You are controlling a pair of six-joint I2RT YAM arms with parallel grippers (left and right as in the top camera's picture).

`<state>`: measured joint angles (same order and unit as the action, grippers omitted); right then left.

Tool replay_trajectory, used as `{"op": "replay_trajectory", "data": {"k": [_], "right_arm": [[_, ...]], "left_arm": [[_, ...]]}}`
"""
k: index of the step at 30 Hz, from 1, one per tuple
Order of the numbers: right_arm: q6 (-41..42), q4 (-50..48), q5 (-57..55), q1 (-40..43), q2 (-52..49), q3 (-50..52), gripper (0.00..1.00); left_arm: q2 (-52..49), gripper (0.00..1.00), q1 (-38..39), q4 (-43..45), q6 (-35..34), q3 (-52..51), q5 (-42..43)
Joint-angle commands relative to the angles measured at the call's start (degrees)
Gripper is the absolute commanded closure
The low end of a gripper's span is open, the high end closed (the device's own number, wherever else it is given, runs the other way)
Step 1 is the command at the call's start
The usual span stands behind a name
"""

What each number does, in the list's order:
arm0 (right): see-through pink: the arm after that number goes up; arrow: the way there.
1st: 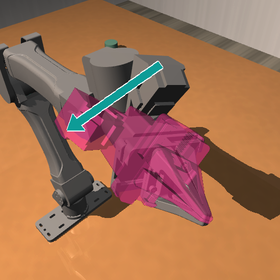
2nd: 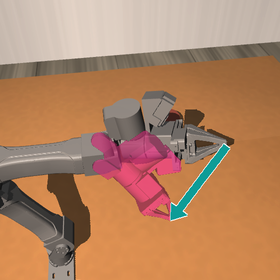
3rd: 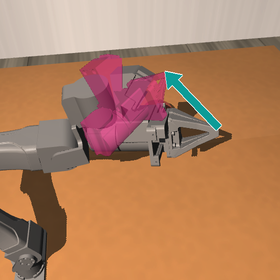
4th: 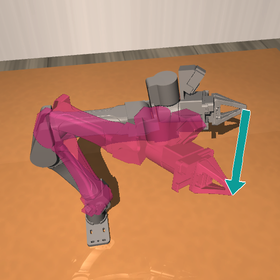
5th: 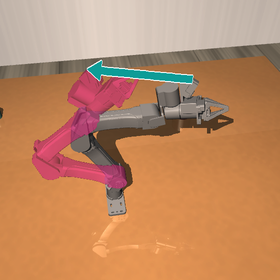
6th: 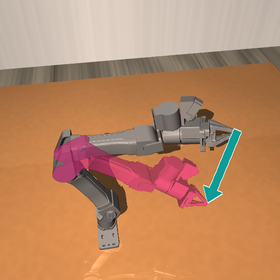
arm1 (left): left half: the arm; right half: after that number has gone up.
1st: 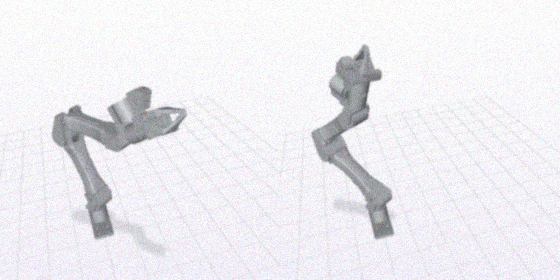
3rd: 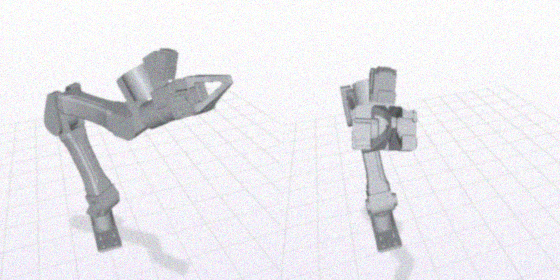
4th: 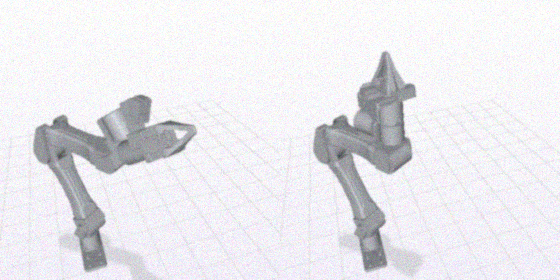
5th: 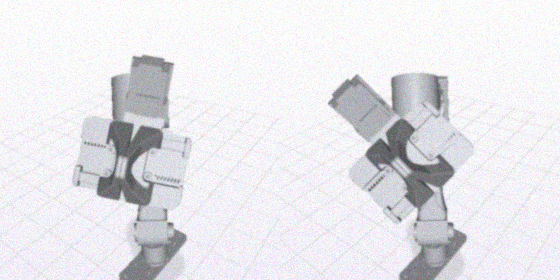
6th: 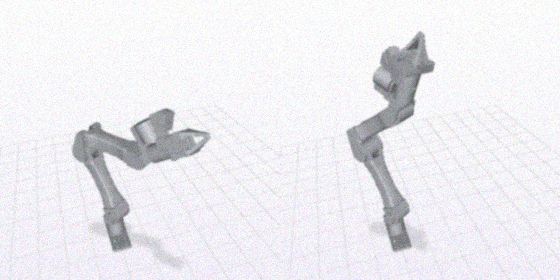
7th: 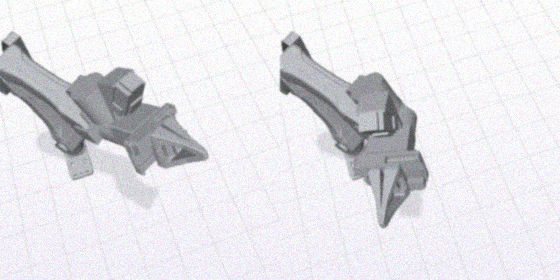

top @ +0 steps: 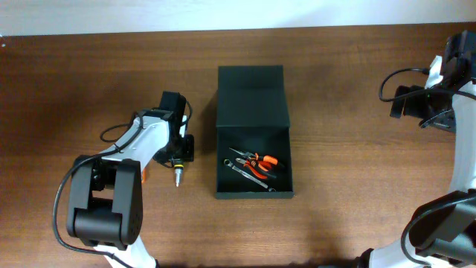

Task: Pack container
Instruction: 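Lower the left gripper and grasp the screwdriver handle, then lift the screwdriver and carry it over the black box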

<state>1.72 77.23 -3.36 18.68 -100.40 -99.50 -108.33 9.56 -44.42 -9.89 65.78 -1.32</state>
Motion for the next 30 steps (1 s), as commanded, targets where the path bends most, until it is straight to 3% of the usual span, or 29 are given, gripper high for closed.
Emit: {"op": "replay_trajectory", "data": {"k": [1, 5, 9, 13, 19, 23, 30], "right_arm": [[0.50, -0.15, 0.13, 0.13, 0.37, -0.07, 0.01], [0.50, -0.15, 0.13, 0.13, 0.37, -0.07, 0.01], [0.50, -0.15, 0.13, 0.13, 0.37, -0.07, 0.01], [0.50, -0.15, 0.13, 0.13, 0.37, -0.07, 0.01], [0.50, -0.15, 0.13, 0.13, 0.37, -0.07, 0.01], [0.50, -0.15, 0.13, 0.13, 0.37, -0.07, 0.01], [0.50, -0.15, 0.13, 0.13, 0.37, -0.07, 0.01]], "left_arm": [[-0.74, 0.51, -0.24, 0.28, 0.33, -1.25, 0.04], [-0.74, 0.66, -0.24, 0.24, 0.33, -1.22, 0.26], [-0.72, 0.70, -0.26, -0.35, 0.09, -0.79, 1.66], [-0.72, 0.96, -0.24, -2.14, 0.13, 1.11, 1.97], [-0.59, 0.98, -0.20, -11.06, 0.17, 12.83, 1.03], [-0.07, 0.98, 0.52, -18.64, 1.07, 24.81, -5.29], [2.47, 0.98, 5.95, -27.56, 8.72, 44.41, -3.76]]}}
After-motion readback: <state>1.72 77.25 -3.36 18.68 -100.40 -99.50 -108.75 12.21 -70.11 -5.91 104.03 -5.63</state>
